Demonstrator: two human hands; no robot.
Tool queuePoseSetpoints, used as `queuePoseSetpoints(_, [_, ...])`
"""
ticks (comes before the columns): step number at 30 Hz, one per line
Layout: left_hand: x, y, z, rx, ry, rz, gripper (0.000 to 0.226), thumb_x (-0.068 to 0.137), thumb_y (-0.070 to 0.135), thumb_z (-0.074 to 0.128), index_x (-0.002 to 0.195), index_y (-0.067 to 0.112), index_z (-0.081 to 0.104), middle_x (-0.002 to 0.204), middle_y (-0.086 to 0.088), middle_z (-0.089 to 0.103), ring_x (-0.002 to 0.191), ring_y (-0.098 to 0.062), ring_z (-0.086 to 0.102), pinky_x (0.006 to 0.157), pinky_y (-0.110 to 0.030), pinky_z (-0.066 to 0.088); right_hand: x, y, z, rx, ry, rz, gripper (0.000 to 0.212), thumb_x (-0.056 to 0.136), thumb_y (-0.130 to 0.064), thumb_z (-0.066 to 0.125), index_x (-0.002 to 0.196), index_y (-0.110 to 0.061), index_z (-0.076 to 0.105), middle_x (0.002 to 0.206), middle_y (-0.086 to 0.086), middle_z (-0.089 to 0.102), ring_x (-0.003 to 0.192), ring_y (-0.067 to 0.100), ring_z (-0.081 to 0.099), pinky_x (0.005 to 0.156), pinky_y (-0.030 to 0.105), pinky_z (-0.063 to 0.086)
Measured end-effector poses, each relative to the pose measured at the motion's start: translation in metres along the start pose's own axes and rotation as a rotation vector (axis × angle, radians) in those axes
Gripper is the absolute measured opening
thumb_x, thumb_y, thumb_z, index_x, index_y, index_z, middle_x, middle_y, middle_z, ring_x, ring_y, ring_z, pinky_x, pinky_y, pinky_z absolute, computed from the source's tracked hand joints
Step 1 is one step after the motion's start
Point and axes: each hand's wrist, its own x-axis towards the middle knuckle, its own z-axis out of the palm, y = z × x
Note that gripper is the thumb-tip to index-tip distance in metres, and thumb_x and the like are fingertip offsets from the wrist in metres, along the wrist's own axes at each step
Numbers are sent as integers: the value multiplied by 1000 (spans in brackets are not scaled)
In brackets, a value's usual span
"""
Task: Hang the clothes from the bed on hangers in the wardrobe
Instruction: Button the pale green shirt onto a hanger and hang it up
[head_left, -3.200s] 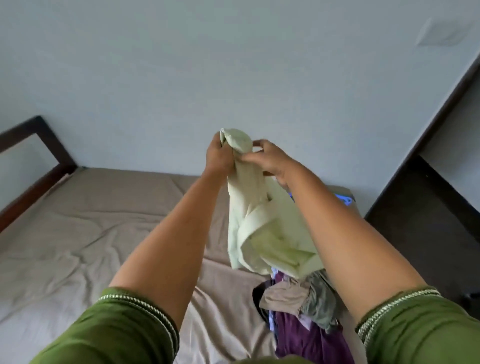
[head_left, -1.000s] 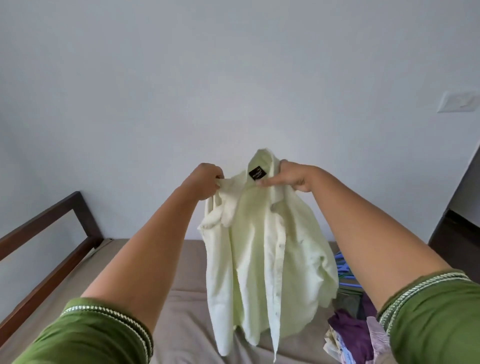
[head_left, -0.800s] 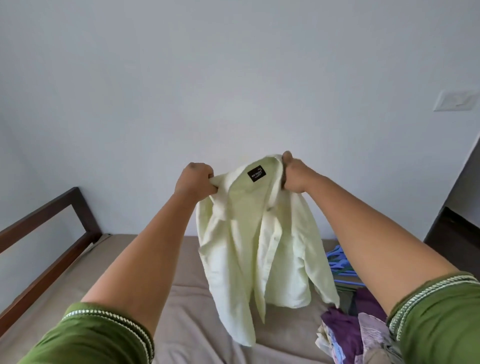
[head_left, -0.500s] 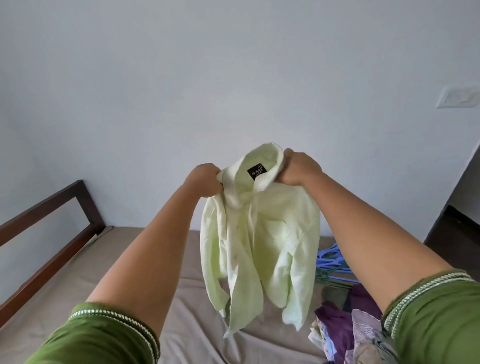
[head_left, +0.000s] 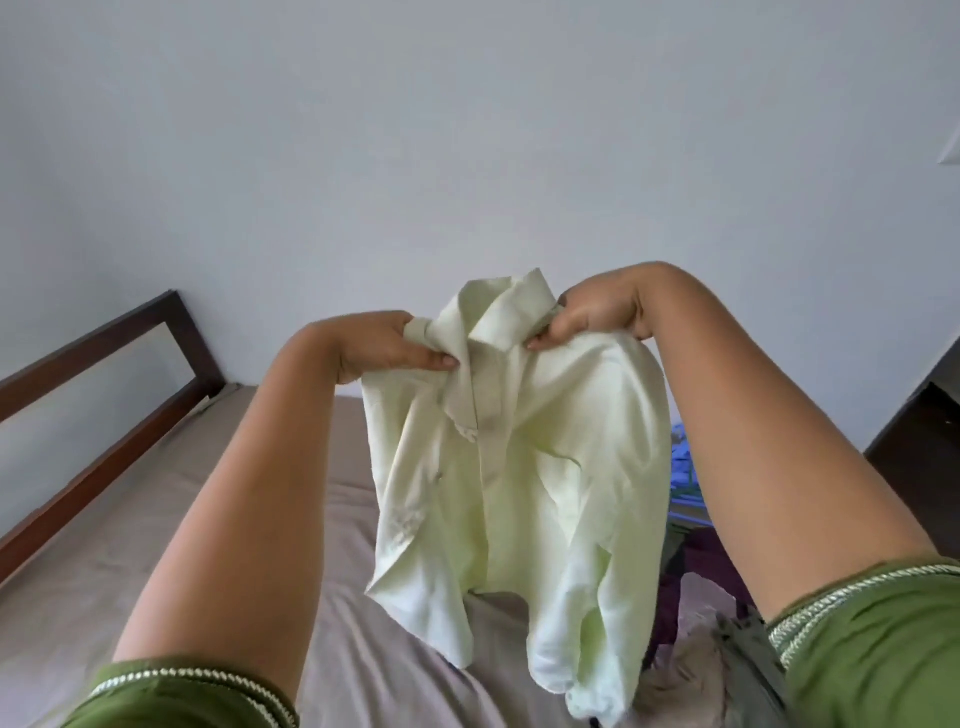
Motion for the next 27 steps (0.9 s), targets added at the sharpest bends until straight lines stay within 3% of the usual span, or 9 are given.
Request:
queuePoseSetpoints(4, [9, -1, 2, -135, -92, -93, 37, 75, 28, 73, 105, 7, 71, 106, -12, 73, 96, -27, 71, 78, -35, 58, 24, 12, 1, 115, -120, 35, 42, 83, -21, 69, 122, -4, 62, 116, 14, 69, 110, 32, 64, 98, 46, 49])
queuePoseSetpoints(7, [46, -20, -3, -147, 43, -167, 35, 84, 25, 70, 113, 5, 67, 109, -12, 71, 95, -25, 70, 86, -38, 57, 65, 26, 5, 189, -88, 75, 42, 85, -22, 69, 123, -6, 63, 117, 13, 68, 109, 30, 65, 96, 43, 51])
queuePoseSetpoints(9, [92, -48, 1, 67, 335, -201, 39, 86, 34, 71, 116, 11, 66, 114, -10, 69, 100, -24, 66, 92, -35, 53, 111, 42, 10, 141, 160, 75, 44, 85, -31, 70, 122, -6, 62, 117, 13, 67, 105, 28, 65, 93, 38, 51])
queuePoseSetpoints(11, [132, -82, 17, 314, 652, -237, 62, 80, 50, 70, 130, 18, 52, 127, -10, 57, 118, -29, 54, 98, -38, 43, 161, 68, 14, -47, 601, 87, 59, 84, -44, 67, 130, -10, 52, 127, 14, 59, 113, 31, 58, 95, 37, 46])
queuePoseSetpoints(13, [161, -124, 38, 357, 700, -369, 103, 71, 63, 72, 150, 22, 21, 147, -15, 32, 135, -33, 33, 111, -45, 27, 197, 102, 28, -161, 907, 195, 72, 87, -46, 61, 145, -16, 30, 138, 16, 40, 124, 35, 44, 99, 42, 40])
queuePoseSetpoints(14, [169, -148, 51, 354, 638, -444, 115, 70, 67, 71, 153, 20, 8, 153, -18, 20, 141, -35, 23, 114, -47, 19, 214, 126, 41, -205, 941, 242, 76, 88, -44, 60, 148, -18, 22, 142, 17, 32, 127, 36, 38, 101, 45, 37])
queuePoseSetpoints(16, [180, -199, 81, 373, 449, -569, 118, 74, 68, 66, 154, 15, -3, 158, -21, 9, 145, -37, 14, 118, -48, 12, 243, 166, 72, -340, 795, 312, 80, 86, -44, 62, 149, -18, 19, 145, 18, 26, 130, 36, 32, 106, 44, 32])
queuePoseSetpoints(21, [165, -328, 163, 369, 215, -676, 99, 84, 55, 62, 151, 3, 10, 153, -18, 26, 140, -35, 27, 116, -42, 24, 281, 240, 193, -295, 434, 397, 70, 86, -42, 64, 143, -20, 29, 140, 15, 30, 130, 35, 35, 103, 42, 37])
queuePoseSetpoints(27, [166, -411, 219, 366, 154, -704, 79, 93, 39, 58, 149, 6, 15, 152, -15, 31, 138, -33, 31, 112, -41, 30, 315, 303, 320, -294, 39, 309, 55, 95, -31, 53, 145, -28, 32, 145, 12, 27, 134, 31, 30, 107, 37, 35])
